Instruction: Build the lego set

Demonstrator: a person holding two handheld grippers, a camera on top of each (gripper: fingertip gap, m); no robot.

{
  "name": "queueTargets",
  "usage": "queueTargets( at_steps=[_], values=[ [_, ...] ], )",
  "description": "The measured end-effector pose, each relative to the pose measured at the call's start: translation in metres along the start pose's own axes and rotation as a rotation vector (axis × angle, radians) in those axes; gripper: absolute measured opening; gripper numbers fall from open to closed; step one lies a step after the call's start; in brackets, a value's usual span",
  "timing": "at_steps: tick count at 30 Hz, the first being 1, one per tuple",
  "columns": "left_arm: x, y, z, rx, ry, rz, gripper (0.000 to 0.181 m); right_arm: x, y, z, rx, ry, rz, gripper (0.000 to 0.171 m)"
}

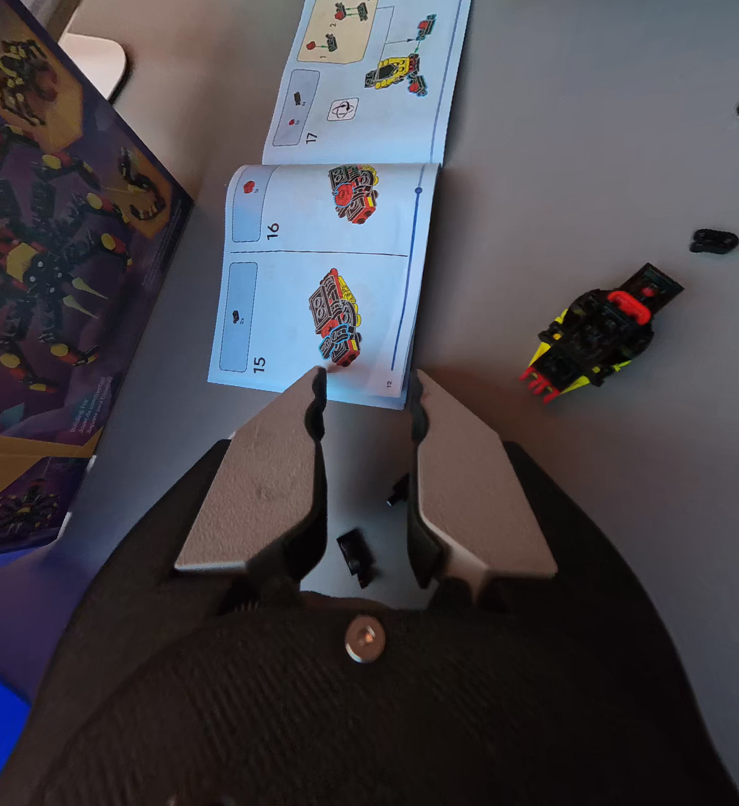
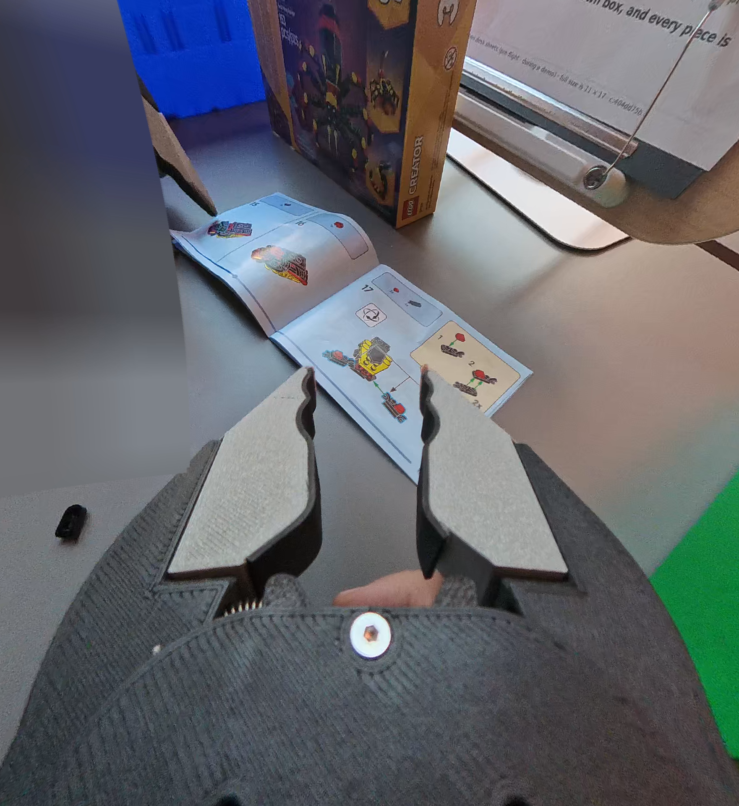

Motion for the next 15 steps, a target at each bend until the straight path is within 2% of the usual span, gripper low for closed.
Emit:
queueTargets(
  at_steps=[7,14,15],
  values=[
    [0.0006,-0.0010,-0.0032,-0.004,0.016,-0.016,0.012,0.0033,-0.0037,0.0018,-0.011,-0.016,-0.005,0.044],
    [-0.0034,-0.0008,-0.0084,-0.025,0.058,-0.006,0.007,0.0017,-0.0049,-0.0013,-0.011,-0.001,0.001,0.044],
    [-0.0039,-0.0014,-0.0087,-0.026,0.058,-0.012,0.002,0.0018,-0.0054,-0.0014,-0.013,-0.002,0.002,0.044]
  ],
)
Point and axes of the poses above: each gripper's, where its closed fingertips meet, x out along the fingers, z out of its underside, y = z × x across the jaws, the point moved 7 cm from there along -x, back along the fingers, and after that the axes turned 7 degrees about x, right-handed, at the moved point
